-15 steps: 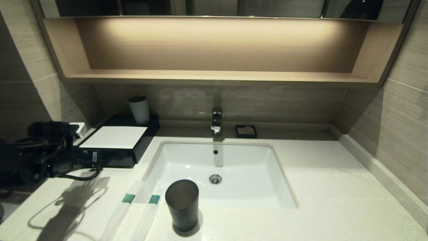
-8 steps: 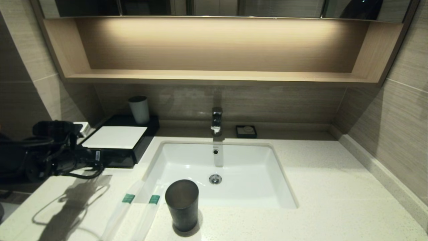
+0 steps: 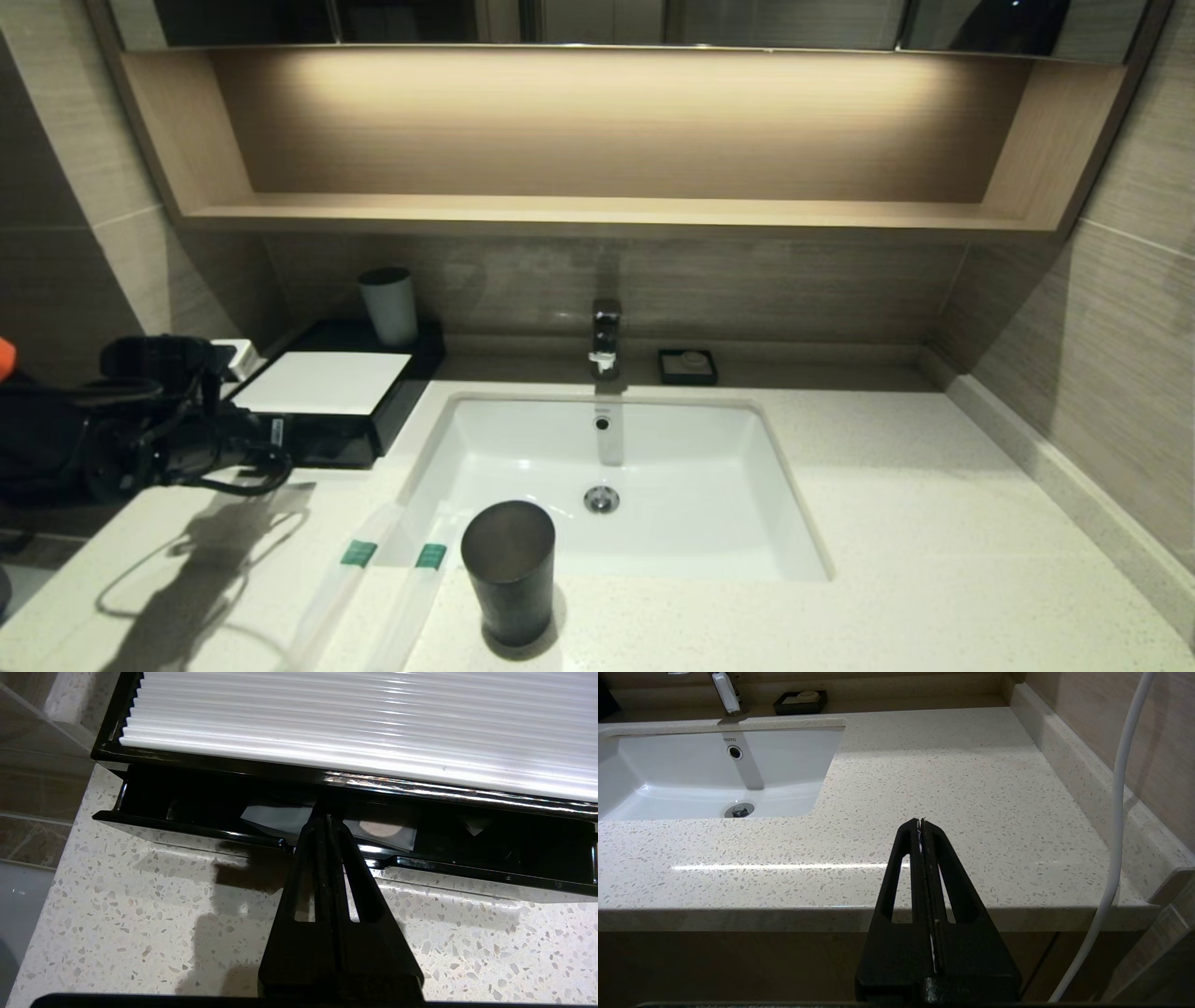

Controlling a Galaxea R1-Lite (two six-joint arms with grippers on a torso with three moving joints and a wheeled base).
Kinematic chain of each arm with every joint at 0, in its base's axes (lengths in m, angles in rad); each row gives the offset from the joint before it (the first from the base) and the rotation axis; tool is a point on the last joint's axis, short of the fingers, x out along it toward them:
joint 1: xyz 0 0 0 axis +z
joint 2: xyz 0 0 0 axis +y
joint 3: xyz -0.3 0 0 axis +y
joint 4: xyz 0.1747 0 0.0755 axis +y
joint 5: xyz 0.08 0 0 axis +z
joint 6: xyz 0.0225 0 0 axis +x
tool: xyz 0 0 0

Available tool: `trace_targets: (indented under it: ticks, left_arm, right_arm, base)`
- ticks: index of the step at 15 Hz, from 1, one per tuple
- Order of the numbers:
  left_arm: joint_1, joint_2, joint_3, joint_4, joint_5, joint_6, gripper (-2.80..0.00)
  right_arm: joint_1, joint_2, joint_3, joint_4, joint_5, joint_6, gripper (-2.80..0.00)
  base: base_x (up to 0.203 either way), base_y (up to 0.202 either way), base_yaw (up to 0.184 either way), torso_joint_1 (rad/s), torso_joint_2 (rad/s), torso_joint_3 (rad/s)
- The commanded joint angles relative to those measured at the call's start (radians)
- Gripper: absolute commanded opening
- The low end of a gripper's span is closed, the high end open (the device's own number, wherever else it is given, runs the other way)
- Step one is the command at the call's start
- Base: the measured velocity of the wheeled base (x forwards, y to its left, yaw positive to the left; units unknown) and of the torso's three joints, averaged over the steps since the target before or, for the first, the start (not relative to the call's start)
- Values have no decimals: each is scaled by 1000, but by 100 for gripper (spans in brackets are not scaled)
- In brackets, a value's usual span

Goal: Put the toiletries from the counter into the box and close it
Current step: Open the drawer

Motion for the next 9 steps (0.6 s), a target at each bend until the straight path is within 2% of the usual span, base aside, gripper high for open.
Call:
trace_targets:
  ticks: [1,9]
  left_arm:
    - [-4,12,-2,-4,0,0,-280]
    - [-36,22,-17,-5,0,-3,-280]
  right_arm:
    - [0,2,0,-1,0,0,-280]
    - [0,2,0,-1,0,0,-280]
  base:
    - [0,0,0,0,0,0]
    - [0,0,0,0,0,0]
